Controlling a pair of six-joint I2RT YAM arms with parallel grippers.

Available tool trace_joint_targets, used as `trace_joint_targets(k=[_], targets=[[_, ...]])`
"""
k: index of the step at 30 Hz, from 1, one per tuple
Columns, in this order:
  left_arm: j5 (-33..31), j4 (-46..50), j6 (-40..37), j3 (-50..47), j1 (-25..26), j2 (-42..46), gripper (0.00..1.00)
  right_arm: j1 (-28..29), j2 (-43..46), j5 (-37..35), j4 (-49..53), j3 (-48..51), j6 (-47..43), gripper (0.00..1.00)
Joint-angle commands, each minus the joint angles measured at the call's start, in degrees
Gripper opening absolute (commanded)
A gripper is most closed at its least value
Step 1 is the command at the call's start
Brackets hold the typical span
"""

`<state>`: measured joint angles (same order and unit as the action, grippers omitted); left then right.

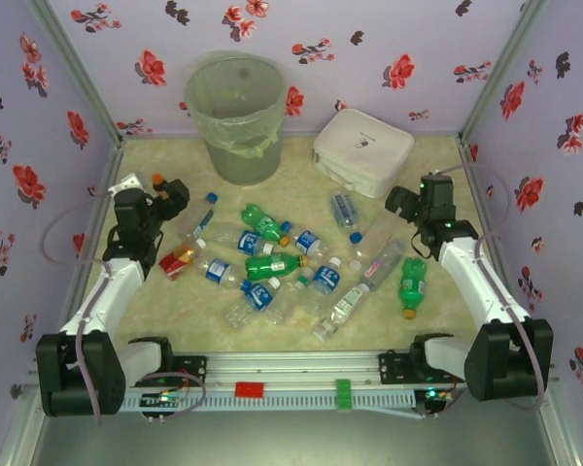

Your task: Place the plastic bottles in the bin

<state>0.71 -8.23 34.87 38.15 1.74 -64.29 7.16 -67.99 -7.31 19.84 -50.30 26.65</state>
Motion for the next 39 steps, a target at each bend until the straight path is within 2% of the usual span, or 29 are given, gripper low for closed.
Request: trace_joint_targets(k=[1, 4, 6, 8, 14, 18, 21, 24, 26, 29, 36, 39], targets=[[5.29, 0.17, 8.27, -3.00, 2.31, -0.85, 1.00, 5.07, -0.49, -5.62, 10.80, -3.87, 4.92, 1.00], [5.11, -1.52, 12.16, -6.14, 5.97, -0.75, 1.00, 8.89, -1.16, -6.09, 14.99, -5.81, 7.30, 1.00], [4.06, -0.75, 13.42, -7.19, 9.50, -1.09, 1.00, 10.80, -1.77, -3.71, 18.55, -7.41, 8.99, 1.00], [2.66, 1.30, 13.24, -6.92, 13.28, -1.64, 1.00, 12.72, -2.14, -1.60, 21.56, -8.35, 9.10, 1.00], [1.20, 4.79, 10.47, -3.34, 21.78, -4.01, 1.00, 18.63, -1.81, -2.67, 29.98, -8.05, 11.73, 1.00], [-1.64, 7.00, 7.99, 0.16, 25.18, -5.88, 1.00, 21.21, -1.61, -3.47, 33.92, -7.29, 14.88, 1.00], [-3.36, 8.37, 7.13, 2.96, 26.35, -8.17, 1.00, 22.43, -1.92, -2.77, 35.64, -6.37, 17.21, 0.96], [-3.90, 7.98, 7.26, 4.87, 27.03, -10.36, 1.00, 23.00, -1.25, -5.33, 37.07, -4.30, 18.59, 0.94], [-5.30, 8.21, 8.59, 6.32, 27.59, -12.34, 1.00, 22.25, -0.69, -9.00, 37.48, -2.92, 18.32, 0.90], [-8.61, 11.91, 11.91, 9.90, 28.66, -15.06, 1.00, 17.11, -1.18, -9.21, 36.35, -1.00, 15.94, 0.86], [-5.26, 8.20, 7.59, 9.33, 30.43, -15.55, 1.00, 6.71, -2.52, -9.64, 32.37, 2.98, 12.77, 0.80], [-4.81, 6.24, 7.12, 8.78, 30.43, -15.03, 1.00, 3.95, -3.32, -8.03, 29.72, 4.71, 12.12, 0.74]])
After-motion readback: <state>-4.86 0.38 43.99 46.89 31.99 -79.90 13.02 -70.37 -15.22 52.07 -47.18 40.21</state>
